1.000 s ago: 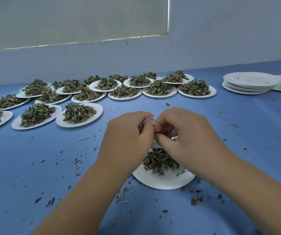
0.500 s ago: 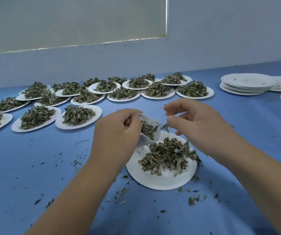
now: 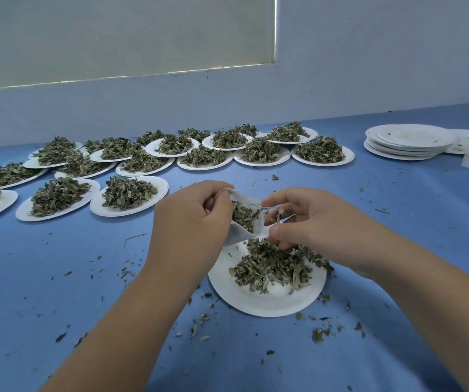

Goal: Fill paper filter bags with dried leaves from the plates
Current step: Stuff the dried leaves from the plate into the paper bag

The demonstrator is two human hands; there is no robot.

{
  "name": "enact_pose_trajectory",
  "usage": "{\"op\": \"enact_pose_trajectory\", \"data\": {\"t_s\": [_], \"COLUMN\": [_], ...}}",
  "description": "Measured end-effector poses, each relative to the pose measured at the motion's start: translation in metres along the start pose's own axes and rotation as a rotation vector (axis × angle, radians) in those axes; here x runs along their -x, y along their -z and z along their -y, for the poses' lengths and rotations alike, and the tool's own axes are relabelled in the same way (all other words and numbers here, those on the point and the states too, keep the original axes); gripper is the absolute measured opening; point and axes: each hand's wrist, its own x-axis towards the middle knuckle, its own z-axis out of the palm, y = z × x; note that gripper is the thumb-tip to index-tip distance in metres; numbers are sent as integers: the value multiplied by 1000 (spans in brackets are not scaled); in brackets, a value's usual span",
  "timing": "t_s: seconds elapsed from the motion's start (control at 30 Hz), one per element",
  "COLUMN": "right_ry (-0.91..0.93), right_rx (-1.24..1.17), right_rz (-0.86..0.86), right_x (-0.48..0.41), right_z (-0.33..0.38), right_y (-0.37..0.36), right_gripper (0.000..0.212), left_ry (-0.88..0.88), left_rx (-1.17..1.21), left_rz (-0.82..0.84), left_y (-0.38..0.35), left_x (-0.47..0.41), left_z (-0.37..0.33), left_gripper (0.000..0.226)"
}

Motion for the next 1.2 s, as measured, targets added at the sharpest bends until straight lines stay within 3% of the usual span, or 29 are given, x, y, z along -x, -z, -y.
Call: {"op": "enact_pose_trajectory", "data": {"t_s": [0.23,0.47,0.67,0.83,1.0,1.2], "right_ry": [165,290,300,279,315,335], "right_rx": [-136,199,184,89,138,172], "right_rz": [-93,-333,-330,-228,-281,-395], "right_x": [5,11,9,10,11,10], "right_z": [8,10,9,10,8,7], "right_y": [2,-21,-27,-21,-26,-27], "right_gripper": [13,15,17,26,31,18], "left_ry": [-6,-114,-149,-147,-146,-134], "left_rx": [-17,-121,-169,-164,-128,-111], "left_rz": [-15,28,35,-2,-5,2], "left_y": [0,-9,-9,-5,-3,-4], "left_x": [0,7,7,3,3,4], "left_z": [1,-2,-2,-1,0,-1], "left_gripper": [21,19,19,19,20,20]}}
